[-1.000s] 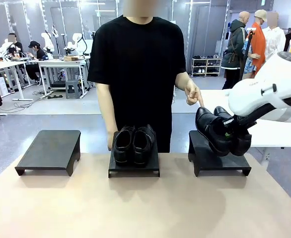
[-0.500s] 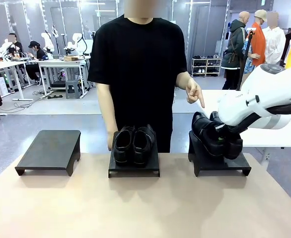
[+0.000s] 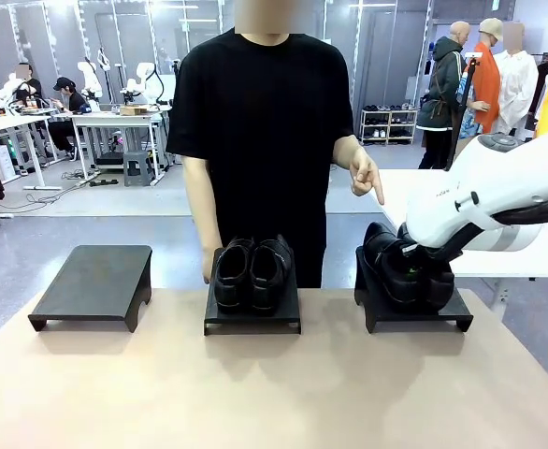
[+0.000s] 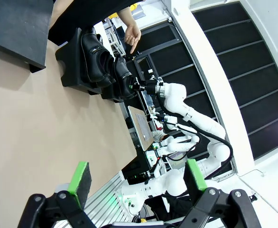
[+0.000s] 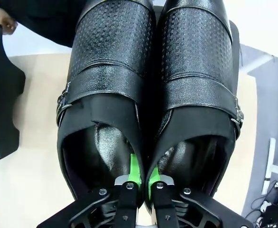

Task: Place the shoes on the stand as instructed by the person.
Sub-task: Pick up another pair of Shoes and place it on the Shoes Stand indicated by the person.

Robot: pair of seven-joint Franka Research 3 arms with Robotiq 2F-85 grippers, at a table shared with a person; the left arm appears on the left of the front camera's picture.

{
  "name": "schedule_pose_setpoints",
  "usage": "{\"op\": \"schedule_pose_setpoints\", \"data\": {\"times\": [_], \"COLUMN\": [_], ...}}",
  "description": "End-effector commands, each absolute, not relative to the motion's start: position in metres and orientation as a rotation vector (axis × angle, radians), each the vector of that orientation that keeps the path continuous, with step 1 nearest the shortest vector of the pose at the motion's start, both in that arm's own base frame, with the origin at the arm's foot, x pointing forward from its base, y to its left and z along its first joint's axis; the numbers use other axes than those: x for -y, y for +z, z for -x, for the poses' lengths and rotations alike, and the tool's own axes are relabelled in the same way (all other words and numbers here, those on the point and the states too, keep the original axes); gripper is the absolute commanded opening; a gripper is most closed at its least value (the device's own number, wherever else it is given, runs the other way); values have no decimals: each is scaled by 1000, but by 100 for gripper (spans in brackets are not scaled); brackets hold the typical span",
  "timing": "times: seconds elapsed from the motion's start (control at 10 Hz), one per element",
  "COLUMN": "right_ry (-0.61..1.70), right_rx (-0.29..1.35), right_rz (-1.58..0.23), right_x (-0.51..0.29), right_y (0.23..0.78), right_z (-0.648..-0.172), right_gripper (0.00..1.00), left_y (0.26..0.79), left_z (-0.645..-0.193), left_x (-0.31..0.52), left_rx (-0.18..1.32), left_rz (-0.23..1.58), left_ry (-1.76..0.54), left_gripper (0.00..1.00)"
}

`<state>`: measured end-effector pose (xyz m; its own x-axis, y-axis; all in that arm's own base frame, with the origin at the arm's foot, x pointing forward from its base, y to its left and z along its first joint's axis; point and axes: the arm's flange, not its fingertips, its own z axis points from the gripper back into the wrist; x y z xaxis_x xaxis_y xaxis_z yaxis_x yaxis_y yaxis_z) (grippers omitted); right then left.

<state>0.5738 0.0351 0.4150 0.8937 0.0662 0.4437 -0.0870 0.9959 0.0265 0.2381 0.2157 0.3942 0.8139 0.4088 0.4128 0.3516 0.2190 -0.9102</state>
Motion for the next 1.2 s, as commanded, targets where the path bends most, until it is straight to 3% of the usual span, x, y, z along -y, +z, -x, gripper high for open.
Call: {"op": "schedule_pose_setpoints", "data": {"times": [0.0, 0.2, 0.3, 0.7, 0.9, 1.0, 1.1], "right_ry": [24, -23, -26, -33, -39, -40, -31], "right_rx": [494, 509, 510, 512, 524, 523, 530], "right_rz": [-18, -31, -32, -42, -45, -53, -44], "right_x": [-45, -43, -43, -45, -43, -43, -41], "right_y": [421, 419, 418, 416, 422, 424, 426], "right_z": [-583, -586, -587, -583, -577, -574, -570], "right_gripper": [7, 22, 34, 100, 100, 92, 92], "left_y": [399, 399, 399, 399, 399, 399, 399], "left_z": [-239, -239, -239, -239, -239, -239, -239], "left_x": [-216, -216, -216, -216, -216, -216, -216], "left_rx": [691, 691, 691, 691, 691, 691, 691], "left_rz": [1400, 1400, 1400, 1400, 1400, 1400, 1400], "left_ry": [43, 43, 43, 43, 43, 43, 43], "left_gripper": [100, 100, 100, 100, 100, 100, 100]}}
